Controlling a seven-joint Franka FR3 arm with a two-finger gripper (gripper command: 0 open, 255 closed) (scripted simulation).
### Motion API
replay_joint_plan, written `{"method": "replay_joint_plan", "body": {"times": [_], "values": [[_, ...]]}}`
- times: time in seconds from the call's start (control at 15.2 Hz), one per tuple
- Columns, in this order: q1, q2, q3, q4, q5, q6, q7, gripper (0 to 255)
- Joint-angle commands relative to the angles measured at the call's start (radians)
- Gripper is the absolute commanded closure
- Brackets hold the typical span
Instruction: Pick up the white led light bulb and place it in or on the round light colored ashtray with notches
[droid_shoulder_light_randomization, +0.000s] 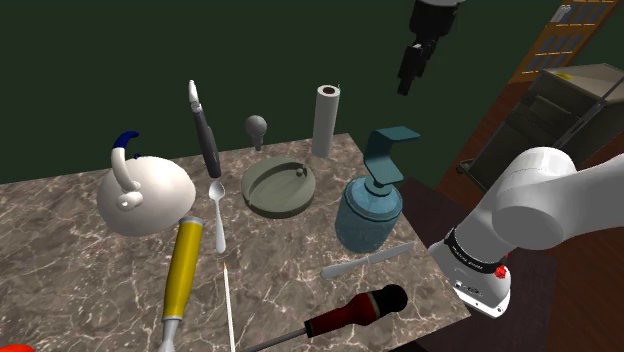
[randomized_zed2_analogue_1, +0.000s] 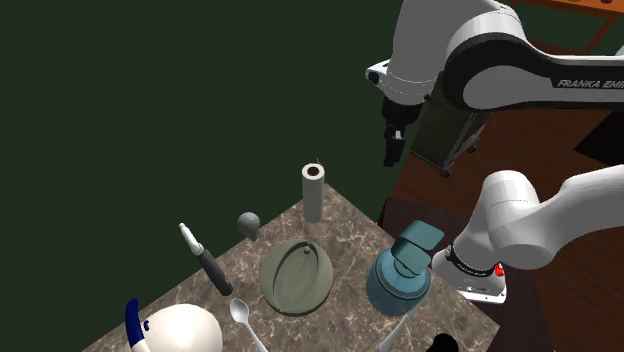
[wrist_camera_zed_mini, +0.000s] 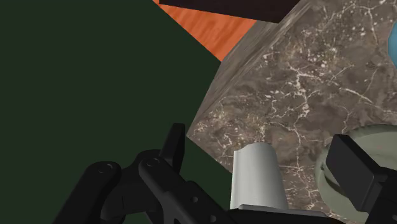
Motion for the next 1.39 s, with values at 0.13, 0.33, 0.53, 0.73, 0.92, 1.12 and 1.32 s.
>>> {"method": "replay_joint_plan", "body": {"times": [0.13,0.33,0.53,0.73,0.92,1.12,1.32], "values": [[0.009,0.059,0.013,0.010,0.019,0.049,0.023,0],[0.022,0.153,0.033,0.034,0.046,0.120,0.055,0],[0.034,0.251,0.052,0.070,0.068,0.185,0.085,0],[0.046,0.352,0.069,0.117,0.087,0.242,0.112,0],[0.056,0.456,0.086,0.175,0.103,0.292,0.138,0],[0.066,0.561,0.102,0.244,0.114,0.332,0.162,0],[0.075,0.668,0.117,0.324,0.121,0.364,0.186,0]]}}
